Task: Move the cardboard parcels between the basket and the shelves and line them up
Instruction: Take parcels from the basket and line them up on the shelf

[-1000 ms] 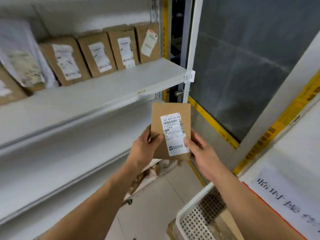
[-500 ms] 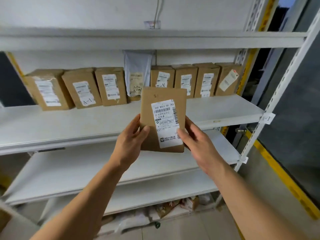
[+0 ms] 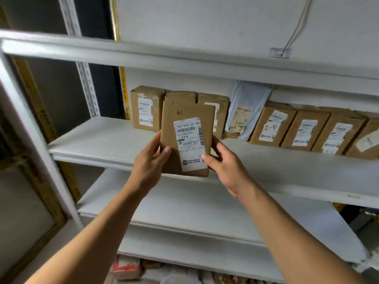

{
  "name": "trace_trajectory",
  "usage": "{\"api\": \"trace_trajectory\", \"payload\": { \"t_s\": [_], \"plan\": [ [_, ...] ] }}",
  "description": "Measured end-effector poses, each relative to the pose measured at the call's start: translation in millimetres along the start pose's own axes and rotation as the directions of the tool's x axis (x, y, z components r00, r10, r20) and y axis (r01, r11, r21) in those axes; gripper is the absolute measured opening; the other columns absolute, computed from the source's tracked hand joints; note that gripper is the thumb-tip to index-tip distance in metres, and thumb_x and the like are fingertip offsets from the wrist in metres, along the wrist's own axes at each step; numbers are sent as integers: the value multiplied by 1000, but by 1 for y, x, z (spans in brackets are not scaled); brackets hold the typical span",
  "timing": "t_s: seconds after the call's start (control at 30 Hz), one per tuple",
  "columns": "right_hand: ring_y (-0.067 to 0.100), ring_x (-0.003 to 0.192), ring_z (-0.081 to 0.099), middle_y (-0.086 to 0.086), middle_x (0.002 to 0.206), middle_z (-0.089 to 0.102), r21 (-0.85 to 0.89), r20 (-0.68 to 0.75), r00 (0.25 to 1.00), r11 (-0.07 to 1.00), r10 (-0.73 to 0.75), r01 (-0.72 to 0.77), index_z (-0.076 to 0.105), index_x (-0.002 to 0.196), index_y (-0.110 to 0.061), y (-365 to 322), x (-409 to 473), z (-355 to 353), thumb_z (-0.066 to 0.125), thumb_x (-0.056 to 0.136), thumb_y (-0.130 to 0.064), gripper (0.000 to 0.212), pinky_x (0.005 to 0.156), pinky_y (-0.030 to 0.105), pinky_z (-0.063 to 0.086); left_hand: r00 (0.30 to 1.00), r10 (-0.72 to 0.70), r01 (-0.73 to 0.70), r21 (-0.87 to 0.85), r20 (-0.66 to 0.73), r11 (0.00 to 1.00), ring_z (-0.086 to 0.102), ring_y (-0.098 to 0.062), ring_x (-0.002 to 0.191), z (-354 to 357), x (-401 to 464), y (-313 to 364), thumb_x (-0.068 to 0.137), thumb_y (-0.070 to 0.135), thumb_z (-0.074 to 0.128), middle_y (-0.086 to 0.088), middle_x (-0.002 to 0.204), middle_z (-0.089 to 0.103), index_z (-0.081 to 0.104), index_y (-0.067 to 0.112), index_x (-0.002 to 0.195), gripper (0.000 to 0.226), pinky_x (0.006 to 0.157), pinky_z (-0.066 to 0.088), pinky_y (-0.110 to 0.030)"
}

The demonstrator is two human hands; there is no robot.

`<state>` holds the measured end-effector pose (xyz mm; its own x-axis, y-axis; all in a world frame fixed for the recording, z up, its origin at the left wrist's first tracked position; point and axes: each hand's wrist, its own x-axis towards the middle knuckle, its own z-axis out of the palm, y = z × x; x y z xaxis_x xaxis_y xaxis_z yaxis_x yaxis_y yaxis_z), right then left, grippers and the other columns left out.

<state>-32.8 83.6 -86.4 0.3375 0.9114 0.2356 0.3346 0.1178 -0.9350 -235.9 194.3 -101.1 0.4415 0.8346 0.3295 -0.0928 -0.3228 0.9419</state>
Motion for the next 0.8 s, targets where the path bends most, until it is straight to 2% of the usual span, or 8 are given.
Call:
{"api": "trace_trajectory", "payload": {
  "t_s": [0.17,0.23,0.3,0.37,0.5,0.57,0.7,0.8],
  "plan": [
    [1,125,65,-16,139,67,2,101,994,999,-34,34,44,158,-33,5,57,60,63,106,-16,59,113,32,50,990,-25,31,43,-137,999,62,-14,131,-58,21,-13,109,20,53,7,145,62,42,39,158,54,104,57,-44],
    [1,124,65,-19,135,69,7,137,989,999,-47,47,51,150,-38,9,81,81,65,105,-17,52,111,30,49,984,-40,50,56,-174,997,64,-9,124,-77,31,-19,109,20,52,7,143,63,41,38,159,54,101,58,-44],
    [0,124,65,-21,131,71,16,172,983,998,-56,54,55,139,-46,12,106,100,66,104,-17,47,111,29,49,976,-49,63,63,-214,996,65,-12,125,-95,44,-25,110,22,51,7,141,64,41,38,159,53,100,58,-47],
    [-1,122,65,-21,128,72,25,216,975,998,-57,53,58,134,-45,14,134,117,66,104,-19,41,112,30,49,966,-55,74,68,-253,995,65,-15,126,-110,57,-31,110,22,50,7,139,65,42,38,158,51,99,58,-47],
    [6,128,64,-13,138,68,15,284,955,997,-82,81,51,152,-33,17,185,152,66,103,-17,54,116,39,49,937,-71,102,73,-342,992,66,-14,124,-139,83,-44,110,22,51,8,136,67,40,42,158,53,99,59,-46],
    [9,131,62,-10,143,65,6,302,948,995,-100,103,49,153,-32,18,206,172,66,103,-15,56,117,42,48,922,-73,119,100,-381,988,64,-15,128,-153,93,-52,110,21,51,8,138,66,39,41,159,54,101,58,-44],
    [8,131,55,-9,146,59,-46,289,954,994,-80,98,48,155,-28,16,230,211,65,104,-15,55,114,29,44,906,-82,166,172,-414,971,61,-13,130,-186,113,-66,110,22,51,9,139,65,37,41,160,55,107,54,-48],
    [15,129,58,-3,142,63,-41,256,963,995,-79,93,47,155,-24,21,252,243,62,104,-10,55,110,28,45,915,-68,157,197,-398,968,58,-12,132,-213,135,-76,110,20,50,10,139,63,36,44,158,56,105,54,-47]
  ]
}}
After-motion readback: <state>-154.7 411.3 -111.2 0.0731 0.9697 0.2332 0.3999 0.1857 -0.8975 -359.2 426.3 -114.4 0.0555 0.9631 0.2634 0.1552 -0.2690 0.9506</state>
